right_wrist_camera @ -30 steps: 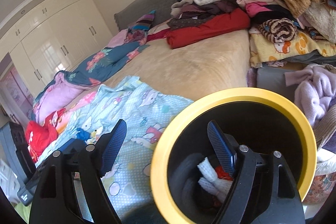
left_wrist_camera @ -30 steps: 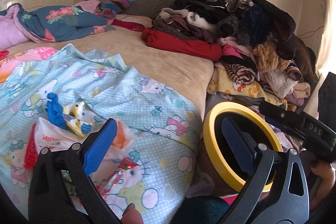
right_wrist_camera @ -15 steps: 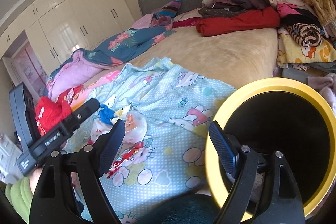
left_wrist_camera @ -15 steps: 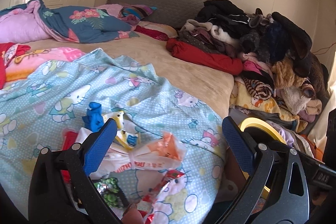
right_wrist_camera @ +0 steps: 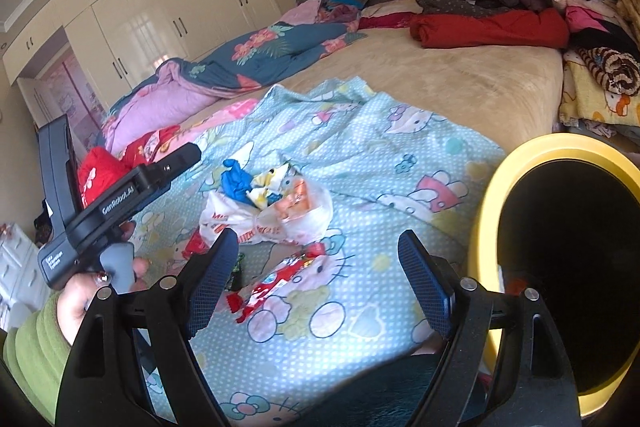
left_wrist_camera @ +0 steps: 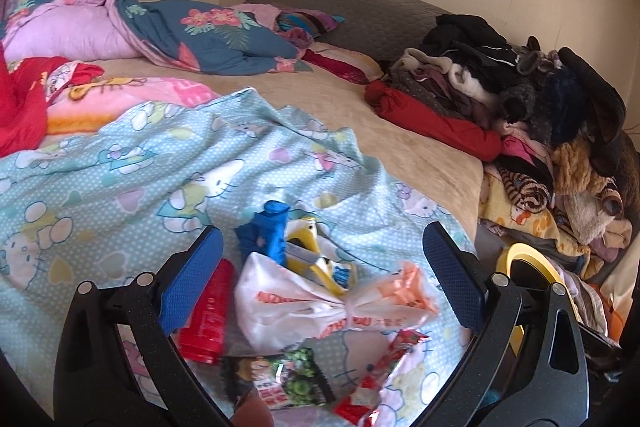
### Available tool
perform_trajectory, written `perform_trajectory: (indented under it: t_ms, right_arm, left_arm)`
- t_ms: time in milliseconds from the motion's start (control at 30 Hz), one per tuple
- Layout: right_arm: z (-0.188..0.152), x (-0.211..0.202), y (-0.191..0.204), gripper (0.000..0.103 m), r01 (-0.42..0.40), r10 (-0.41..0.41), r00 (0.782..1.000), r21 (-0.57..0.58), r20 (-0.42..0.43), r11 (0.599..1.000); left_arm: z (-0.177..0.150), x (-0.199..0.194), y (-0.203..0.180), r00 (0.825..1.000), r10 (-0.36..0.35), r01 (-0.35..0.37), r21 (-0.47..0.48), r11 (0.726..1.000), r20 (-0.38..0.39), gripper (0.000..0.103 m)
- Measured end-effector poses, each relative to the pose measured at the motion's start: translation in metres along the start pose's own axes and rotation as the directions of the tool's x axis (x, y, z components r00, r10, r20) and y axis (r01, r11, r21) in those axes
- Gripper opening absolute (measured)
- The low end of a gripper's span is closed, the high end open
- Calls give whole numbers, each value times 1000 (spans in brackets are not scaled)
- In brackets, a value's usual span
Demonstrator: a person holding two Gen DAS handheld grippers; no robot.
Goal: Collect trash
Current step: 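Move both tools back over the white plastic bag and wrappers, then grasp the white plastic bag with the left tool while the right tool grasps a red wrapper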
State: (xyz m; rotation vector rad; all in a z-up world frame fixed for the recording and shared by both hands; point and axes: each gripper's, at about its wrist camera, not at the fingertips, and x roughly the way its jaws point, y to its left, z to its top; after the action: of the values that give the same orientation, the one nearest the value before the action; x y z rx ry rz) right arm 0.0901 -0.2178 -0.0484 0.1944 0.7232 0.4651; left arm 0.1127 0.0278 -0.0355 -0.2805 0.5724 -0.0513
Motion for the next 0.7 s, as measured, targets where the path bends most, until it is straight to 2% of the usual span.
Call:
perform_trajectory:
  t_ms: [333, 500, 567, 700]
  right_arm:
    - [-5, 28, 15, 80, 4, -4, 998, -2, -62, 1000]
    - [-9, 43, 23, 80, 5, -6, 996, -7, -94, 1000]
    - [-10, 50, 25, 80, 7, -7, 994, -7, -106, 1000]
    - [-13, 64, 27, 79, 5, -4, 989, 7, -145, 1000]
  left_arm:
    - [-3, 11, 35, 997, 39, -41, -30, 999, -62, 90]
    - [-7, 18, 43, 993, 11, -16, -43, 999, -115, 76]
    - [-9, 23, 44, 990, -2, -5, -52, 999, -139, 65]
    - [-13, 29, 49, 984, -19, 6, -72, 997, -179, 54]
